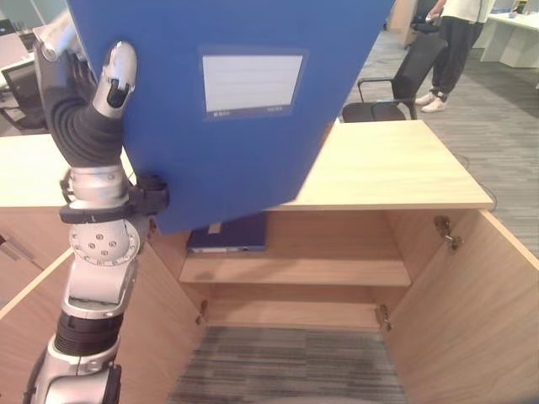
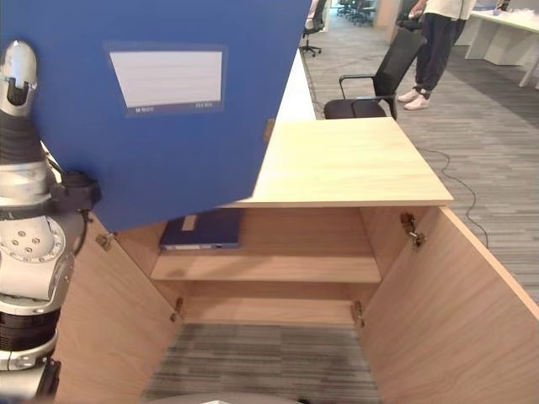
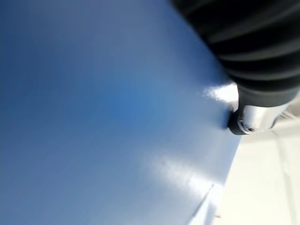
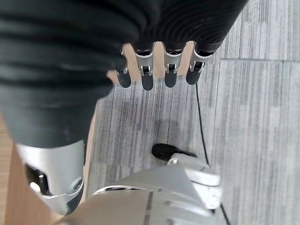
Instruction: Put the empty folder in the office cabinet
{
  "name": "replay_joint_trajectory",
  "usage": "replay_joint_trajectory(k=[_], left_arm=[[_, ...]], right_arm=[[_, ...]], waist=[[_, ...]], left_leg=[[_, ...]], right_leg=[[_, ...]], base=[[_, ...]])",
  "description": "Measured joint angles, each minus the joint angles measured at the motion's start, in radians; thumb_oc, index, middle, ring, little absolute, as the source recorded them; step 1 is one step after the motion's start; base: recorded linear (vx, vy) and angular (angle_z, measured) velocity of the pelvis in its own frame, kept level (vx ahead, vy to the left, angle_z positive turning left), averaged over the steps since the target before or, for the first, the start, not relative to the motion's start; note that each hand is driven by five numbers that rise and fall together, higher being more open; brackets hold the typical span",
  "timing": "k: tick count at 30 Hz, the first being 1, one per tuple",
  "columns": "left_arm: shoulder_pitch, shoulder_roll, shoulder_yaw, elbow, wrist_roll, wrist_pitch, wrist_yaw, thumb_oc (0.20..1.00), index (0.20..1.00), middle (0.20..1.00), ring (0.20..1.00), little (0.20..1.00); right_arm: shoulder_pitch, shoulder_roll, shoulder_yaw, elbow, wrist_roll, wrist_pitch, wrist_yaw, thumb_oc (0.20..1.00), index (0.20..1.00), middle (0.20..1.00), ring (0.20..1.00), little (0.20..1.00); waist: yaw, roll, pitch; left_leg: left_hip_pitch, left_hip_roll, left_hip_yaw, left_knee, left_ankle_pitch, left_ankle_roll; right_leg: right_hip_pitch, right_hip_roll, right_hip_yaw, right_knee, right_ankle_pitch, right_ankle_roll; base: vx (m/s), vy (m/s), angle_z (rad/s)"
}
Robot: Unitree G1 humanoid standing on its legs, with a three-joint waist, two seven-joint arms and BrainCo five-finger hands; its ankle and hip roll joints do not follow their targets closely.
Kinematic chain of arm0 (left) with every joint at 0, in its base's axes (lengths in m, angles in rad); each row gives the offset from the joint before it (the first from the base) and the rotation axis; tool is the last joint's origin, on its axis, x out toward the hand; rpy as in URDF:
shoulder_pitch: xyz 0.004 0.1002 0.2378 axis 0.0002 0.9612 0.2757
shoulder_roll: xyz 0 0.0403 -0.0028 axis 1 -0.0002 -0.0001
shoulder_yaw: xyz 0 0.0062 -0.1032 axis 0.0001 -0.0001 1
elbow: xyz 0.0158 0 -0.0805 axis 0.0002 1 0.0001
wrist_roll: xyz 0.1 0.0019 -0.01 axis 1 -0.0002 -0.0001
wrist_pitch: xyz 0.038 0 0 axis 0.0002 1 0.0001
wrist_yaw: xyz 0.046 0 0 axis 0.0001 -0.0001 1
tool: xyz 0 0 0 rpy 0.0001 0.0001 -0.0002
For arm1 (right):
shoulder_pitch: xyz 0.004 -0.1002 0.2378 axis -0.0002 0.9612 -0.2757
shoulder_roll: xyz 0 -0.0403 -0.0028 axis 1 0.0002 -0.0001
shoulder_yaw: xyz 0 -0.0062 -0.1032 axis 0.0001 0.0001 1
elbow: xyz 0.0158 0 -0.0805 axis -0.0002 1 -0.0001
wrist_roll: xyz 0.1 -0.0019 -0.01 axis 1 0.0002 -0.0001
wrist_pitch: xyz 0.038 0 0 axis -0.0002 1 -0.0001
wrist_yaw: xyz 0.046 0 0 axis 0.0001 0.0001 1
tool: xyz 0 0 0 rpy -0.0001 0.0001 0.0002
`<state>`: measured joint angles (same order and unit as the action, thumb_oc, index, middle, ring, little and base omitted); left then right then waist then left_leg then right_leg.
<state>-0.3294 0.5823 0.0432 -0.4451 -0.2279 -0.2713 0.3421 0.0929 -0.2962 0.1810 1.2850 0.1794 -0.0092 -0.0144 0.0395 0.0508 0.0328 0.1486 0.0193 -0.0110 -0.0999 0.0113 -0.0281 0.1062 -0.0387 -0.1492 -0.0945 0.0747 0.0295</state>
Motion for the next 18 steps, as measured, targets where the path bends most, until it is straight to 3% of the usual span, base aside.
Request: replay_joint_trajectory(k=[6,10,11,14,15,17,18], left_arm=[[0.115,-0.03,0.001,0.006,-0.135,0.012,-0.055,0.2,0.2,0.2,0.2,0.2],[0.137,-0.03,0.003,0.005,-0.162,0.031,-0.075,0.2,0.2,0.2,0.2,0.2],[0.143,-0.03,0.01,0.003,-0.171,0.033,-0.083,0.2,0.2,0.2,0.2,0.2],[0.146,-0.033,0.025,0.001,-0.181,0.035,-0.093,0.2,0.2,0.2,0.2,0.2],[0.153,-0.033,0.034,0.0,-0.182,0.035,-0.097,0.2,0.2,0.2,0.2,0.2],[0.171,-0.031,0.043,0.0,-0.188,0.041,-0.098,0.2,0.2,0.2,0.2,0.2],[0.177,-0.033,0.044,-0.002,-0.19,0.043,-0.098,0.2,0.2,0.2,0.2,0.2]], right_arm=[[-0.036,-0.001,-0.031,-0.173,0.126,-0.011,0.009,1.0,1.0,1.0,1.0,1.0],[-0.03,-0.024,-0.021,-0.489,0.195,-0.024,0.015,1.0,1.0,1.0,1.0,1.0],[-0.02,-0.061,-0.015,-0.693,0.195,-0.023,0.017,1.0,1.0,1.0,1.0,1.0],[-0.044,-0.117,-0.023,-0.912,0.2,-0.042,0.027,1.0,1.0,1.0,1.0,1.0],[-0.037,-0.167,-0.025,-1.063,0.223,-0.05,0.038,1.0,1.0,1.0,1.0,1.0],[-0.068,-0.174,-0.054,-1.136,0.243,-0.098,0.058,1.0,1.0,1.0,1.0,1.0],[-0.07,-0.176,-0.059,-1.161,0.272,-0.083,0.058,1.0,1.0,1.0,1.0,1.0]], waist=[[0.005,0.004,0.018],[0.003,0.007,0.026],[0.003,0.011,0.03],[0.0,0.008,0.039],[0.001,0.011,0.041],[-0.001,0.003,0.04],[0.001,0.002,0.041]], left_leg=[[0.001,0.0,0.0,0.0,0.006,0.001],[0.001,0.0,0.001,0.0,0.007,0.001],[0.001,0.0,0.002,0.0,0.007,0.002],[0.005,0.001,0.002,0.009,0.008,0.002],[0.004,0.001,0.003,0.009,0.008,0.002],[0.009,0.002,0.003,0.009,0.01,0.0],[0.011,0.002,0.003,0.009,0.009,0.0]], right_leg=[[0.001,0.0,-0.001,0.0,0.0,-0.001],[0.001,0.001,0.0,0.001,0.0,-0.001],[0.001,0.0,0.0,0.002,0.0,-0.001],[0.006,0.001,0.0,0.006,0.002,-0.003],[0.005,0.001,0.0,0.006,0.001,-0.002],[0.009,0.003,0.0,0.006,0.001,-0.003],[0.011,0.003,0.0,0.006,0.0,-0.002]], base=[[0.0,0.0,0.0],[0.0,0.0,0.0],[0.0,0.0,0.0],[0.0,0.0,0.0],[0.0,0.0,0.0],[0.0,0.0,0.0],[0.0,0.0,0.0]])
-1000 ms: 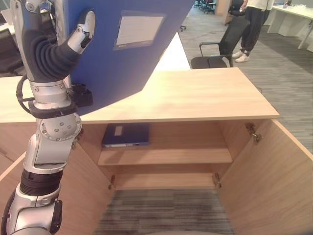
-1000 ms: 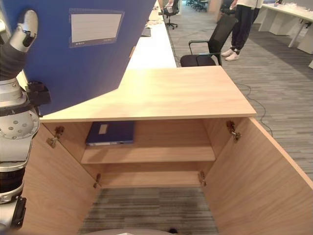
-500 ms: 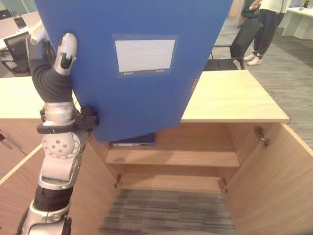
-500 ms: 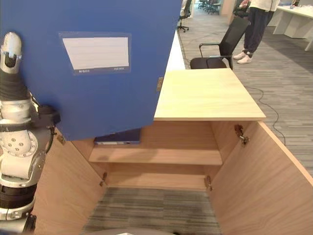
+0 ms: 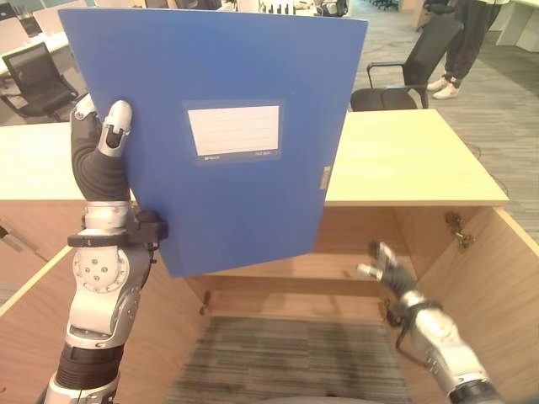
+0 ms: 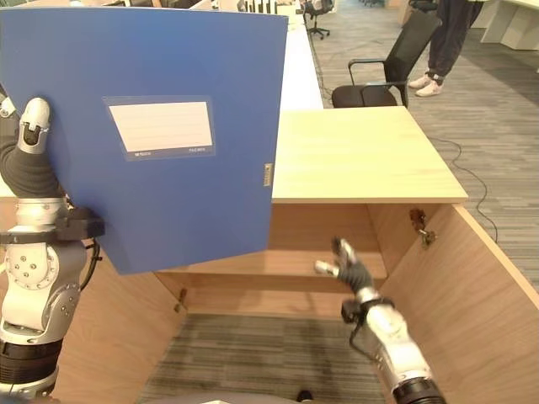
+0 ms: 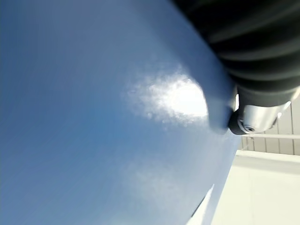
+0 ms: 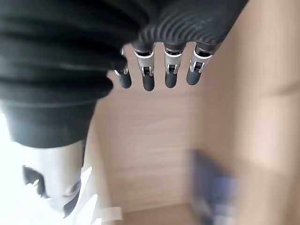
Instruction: Put the empty folder in the office cabinet
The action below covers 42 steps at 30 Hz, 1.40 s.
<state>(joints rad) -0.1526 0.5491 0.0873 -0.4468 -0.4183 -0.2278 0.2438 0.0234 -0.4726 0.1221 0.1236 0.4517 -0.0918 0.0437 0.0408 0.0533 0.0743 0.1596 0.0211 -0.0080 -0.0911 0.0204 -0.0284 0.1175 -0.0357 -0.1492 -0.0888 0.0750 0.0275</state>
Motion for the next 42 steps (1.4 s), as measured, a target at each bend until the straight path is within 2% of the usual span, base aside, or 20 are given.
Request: replay_joint_trajectory(k=[4,10,19,22,28,42], left_arm=[[0.056,0.001,0.035,-0.025,-0.009,0.029,-0.021,0.2,0.2,0.2,0.2,0.2],[0.081,0.001,0.035,-0.027,-0.008,0.038,-0.037,0.2,0.2,0.2,0.2,0.2],[0.081,0.001,0.035,-0.027,-0.005,0.038,-0.039,0.2,0.2,0.2,0.2,0.2],[0.08,0.001,0.033,-0.027,-0.005,0.038,-0.042,0.2,0.2,0.2,0.2,0.2],[0.08,0.0,0.027,-0.025,0.005,0.039,-0.056,0.2,0.2,0.2,0.2,0.2],[0.079,-0.037,-0.111,-0.024,0.002,0.044,-0.098,0.2,0.2,0.2,0.2,0.2]], right_arm=[[0.026,-0.013,0.0,-0.183,0.122,0.015,0.066,1.0,1.0,1.0,1.0,1.0],[0.029,-0.042,0.001,-0.285,0.169,0.018,0.116,1.0,1.0,1.0,1.0,1.0],[0.03,-0.046,0.007,-0.333,0.278,0.033,0.144,1.0,1.0,1.0,1.0,1.0],[0.024,-0.07,0.035,-0.396,0.298,0.032,0.157,1.0,1.0,1.0,1.0,1.0],[0.003,-0.071,0.064,-0.399,0.314,0.033,0.163,1.0,1.0,1.0,1.0,1.0],[-0.019,-0.038,0.137,-0.392,0.313,0.039,0.15,1.0,1.0,1.0,1.0,1.0]], waist=[[-0.001,-0.013,0.016],[-0.001,-0.019,0.018],[-0.003,-0.024,0.022],[-0.005,-0.025,0.021],[-0.006,-0.028,0.02],[-0.014,-0.033,0.017]], left_leg=[[-0.004,-0.001,0.0,0.0,0.0,0.0],[-0.009,-0.001,0.001,0.0,0.0,0.0],[-0.011,-0.001,0.001,0.0,0.0,0.0],[-0.011,-0.001,0.001,0.0,-0.001,0.0],[-0.011,-0.001,0.001,0.0,0.0,0.0],[-0.01,-0.001,0.003,0.001,0.0,0.0]], right_leg=[[-0.004,-0.001,0.0,0.0,-0.001,0.0],[-0.01,-0.001,0.001,0.0,-0.001,0.0],[-0.012,-0.001,0.001,0.0,-0.001,0.0],[-0.012,-0.001,0.001,0.0,-0.001,0.0],[-0.012,-0.001,0.002,0.0,-0.001,0.0],[-0.012,-0.001,0.003,0.0,0.0,0.0]], base=[[0.0,0.0,0.0],[0.0,0.0,0.0],[0.0,0.0,0.0],[0.0,0.0,0.0],[0.0,0.0,0.0],[0.0,0.0,0.0]])
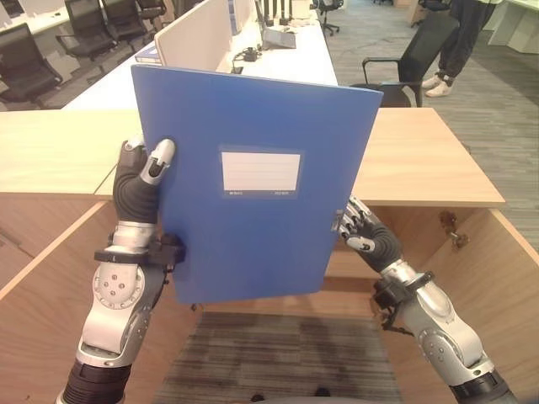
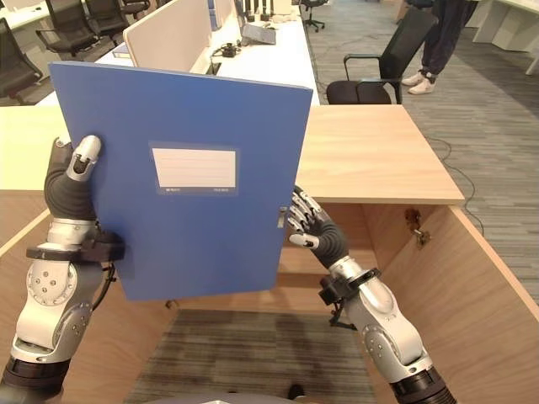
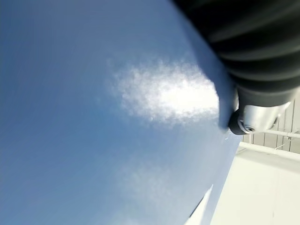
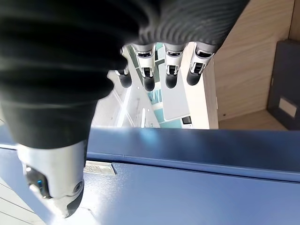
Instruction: Put the empty folder in the office cabinet
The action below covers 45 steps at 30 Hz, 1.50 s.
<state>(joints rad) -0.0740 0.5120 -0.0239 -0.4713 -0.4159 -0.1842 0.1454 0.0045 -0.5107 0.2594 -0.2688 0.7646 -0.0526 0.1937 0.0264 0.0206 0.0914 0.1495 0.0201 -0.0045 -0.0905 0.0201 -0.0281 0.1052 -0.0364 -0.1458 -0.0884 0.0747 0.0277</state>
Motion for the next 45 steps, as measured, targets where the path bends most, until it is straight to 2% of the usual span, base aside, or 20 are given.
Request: replay_joint_trajectory(k=[7,17,35,45], left_arm=[[0.0,-0.003,-0.034,0.0,0.0,0.021,-0.025,0.2,0.2,0.2,0.2,0.2],[-0.001,-0.013,-0.055,0.027,-0.001,0.03,-0.03,0.2,0.2,0.2,0.2,0.2],[-0.008,-0.036,-0.073,0.048,-0.012,0.036,-0.062,0.2,0.2,0.2,0.2,0.2],[-0.008,-0.033,-0.091,0.048,-0.013,0.059,-0.087,0.2,0.2,0.2,0.2,0.2]], right_arm=[[-0.026,0.022,0.022,0.066,-0.006,0.0,-0.011,1.0,1.0,1.0,1.0,1.0],[-0.026,0.054,0.025,0.104,-0.017,0.0,-0.032,1.0,1.0,1.0,1.0,1.0],[-0.029,0.052,0.064,0.158,-0.041,0.025,-0.01,1.0,1.0,1.0,1.0,1.0],[-0.03,0.055,0.067,0.215,-0.082,0.045,-0.005,1.0,1.0,1.0,1.0,1.0]], waist=[[-0.016,-0.011,-0.007],[-0.018,-0.009,-0.009],[-0.017,-0.009,-0.009],[-0.016,-0.009,-0.009]], left_leg=[[0.001,0.0,0.001,0.0,0.0,0.0],[0.0,0.0,0.001,0.0,0.0,0.0],[0.0,0.0,-0.001,0.0,0.0,0.0],[0.0,0.0,-0.001,0.0,0.0,0.0]], right_leg=[[0.0,0.0,0.001,0.0,0.0,0.0],[0.0,0.0,0.001,0.0,0.0,0.0],[0.001,0.0,0.0,0.0,0.0,0.0],[0.001,0.0,-0.001,0.0,0.0,0.0]], base=[[0.0,0.0,0.0],[0.0,0.0,0.0],[0.0,0.0,0.0],[0.0,0.0,0.0]])
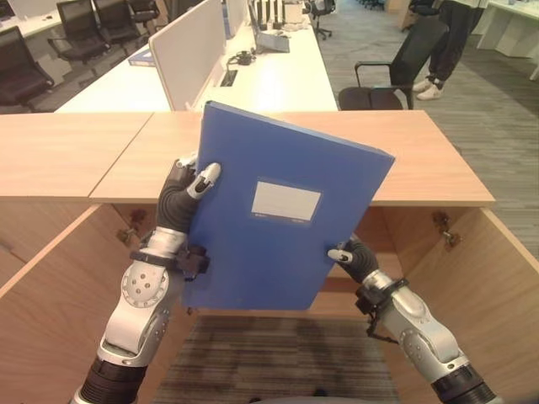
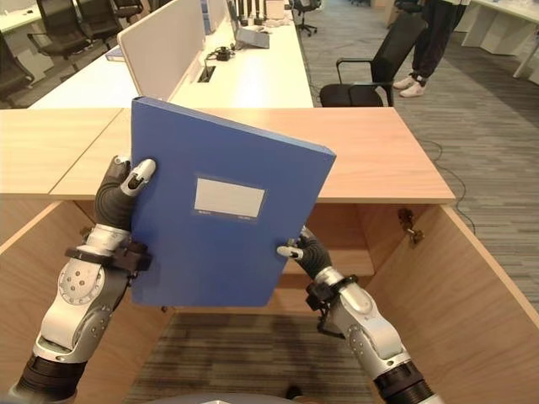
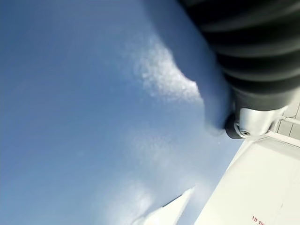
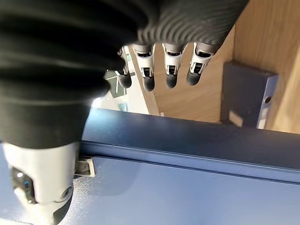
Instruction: Put the empty folder in the office cabinet
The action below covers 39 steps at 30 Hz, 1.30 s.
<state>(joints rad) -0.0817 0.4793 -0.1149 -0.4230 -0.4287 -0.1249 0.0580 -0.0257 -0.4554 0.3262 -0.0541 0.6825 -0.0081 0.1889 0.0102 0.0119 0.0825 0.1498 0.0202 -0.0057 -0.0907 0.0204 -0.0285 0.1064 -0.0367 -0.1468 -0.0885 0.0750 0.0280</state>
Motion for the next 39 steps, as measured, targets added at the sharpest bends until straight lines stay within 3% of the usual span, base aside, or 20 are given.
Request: replay_joint_trajectory(k=[10,15,23,24,25,26,31,39], left_arm=[[0.0,-0.009,-0.02,0.0,-0.022,0.006,-0.004,0.2,0.2,0.2,0.2,0.2],[-0.012,-0.031,-0.032,0.021,-0.097,0.005,-0.006,0.2,0.2,0.2,0.2,0.2],[-0.013,-0.039,-0.026,0.033,-0.135,0.006,-0.032,0.2,0.2,0.2,0.2,0.2],[-0.013,-0.04,-0.024,0.035,-0.135,0.006,-0.035,0.2,0.2,0.2,0.2,0.2],[-0.013,-0.042,-0.018,0.051,-0.138,0.006,-0.041,0.2,0.2,0.2,0.2,0.2],[-0.012,-0.046,-0.018,0.059,-0.142,0.006,-0.041,0.2,0.2,0.2,0.2,0.2],[-0.004,-0.049,0.002,0.079,-0.155,0.013,-0.043,0.2,0.2,0.2,0.2,0.2],[-0.004,-0.056,0.005,0.078,-0.158,0.001,-0.065,0.2,0.2,0.2,0.2,0.2]], right_arm=[[-0.011,0.03,0.032,0.062,0.011,0.017,0.0,1.0,1.0,1.0,1.0,1.0],[-0.068,-0.022,0.102,0.043,0.131,0.021,0.058,1.0,1.0,1.0,1.0,1.0],[-0.068,-0.057,0.093,0.044,0.202,0.026,0.151,1.0,1.0,1.0,1.0,1.0],[-0.068,-0.057,0.09,0.044,0.202,0.026,0.157,0.944,0.944,0.944,0.944,0.944],[-0.067,-0.056,0.081,0.044,0.202,0.026,0.164,0.445,0.445,0.445,0.445,0.445],[-0.067,-0.056,0.077,0.044,0.202,0.026,0.165,0.2,0.2,0.2,0.2,0.2],[-0.065,-0.053,0.069,0.027,0.202,0.027,0.205,0.2,0.2,0.2,0.2,0.2],[-0.064,-0.037,0.057,0.017,0.204,0.036,0.191,0.2,0.2,0.2,0.2,0.2]], waist=[[0.002,0.0,0.0],[0.01,0.0,0.0],[0.028,-0.003,0.002],[0.027,-0.003,0.002],[0.027,-0.003,0.002],[0.027,-0.003,0.002],[0.026,-0.003,0.002],[0.027,-0.003,0.002]], left_leg=[[-0.001,0.0,-0.001,0.0,0.0,0.0],[-0.001,0.0,-0.001,0.0,0.0,0.0],[-0.002,-0.001,-0.001,0.0,0.0,0.0],[-0.002,-0.001,-0.001,0.0,0.0,0.0],[-0.002,-0.001,-0.001,-0.001,0.0,0.0],[-0.002,-0.001,-0.001,-0.001,0.0,0.0],[-0.002,0.0,-0.001,0.0,0.0,0.0],[-0.002,-0.001,-0.001,0.0,0.0,0.0]], right_leg=[[0.0,0.0,-0.001,0.0,0.0,0.0],[0.0,0.0,-0.002,0.0,0.0,0.0],[-0.001,-0.001,-0.002,0.0,0.0,0.0],[-0.001,0.0,-0.002,0.0,0.0,0.0],[-0.001,-0.001,-0.002,0.0,0.0,0.0],[-0.001,-0.001,-0.002,0.0,0.0,0.0],[-0.001,0.0,-0.002,0.0,0.0,0.0],[-0.001,-0.001,-0.002,0.0,0.0,0.0]], base=[[0.0,0.0,0.0],[0.0,0.0,0.0],[0.0,0.0,0.0],[0.0,0.0,0.0],[0.0,0.0,0.0],[0.0,0.0,0.0],[0.0,0.0,0.0],[0.0,0.0,0.0]])
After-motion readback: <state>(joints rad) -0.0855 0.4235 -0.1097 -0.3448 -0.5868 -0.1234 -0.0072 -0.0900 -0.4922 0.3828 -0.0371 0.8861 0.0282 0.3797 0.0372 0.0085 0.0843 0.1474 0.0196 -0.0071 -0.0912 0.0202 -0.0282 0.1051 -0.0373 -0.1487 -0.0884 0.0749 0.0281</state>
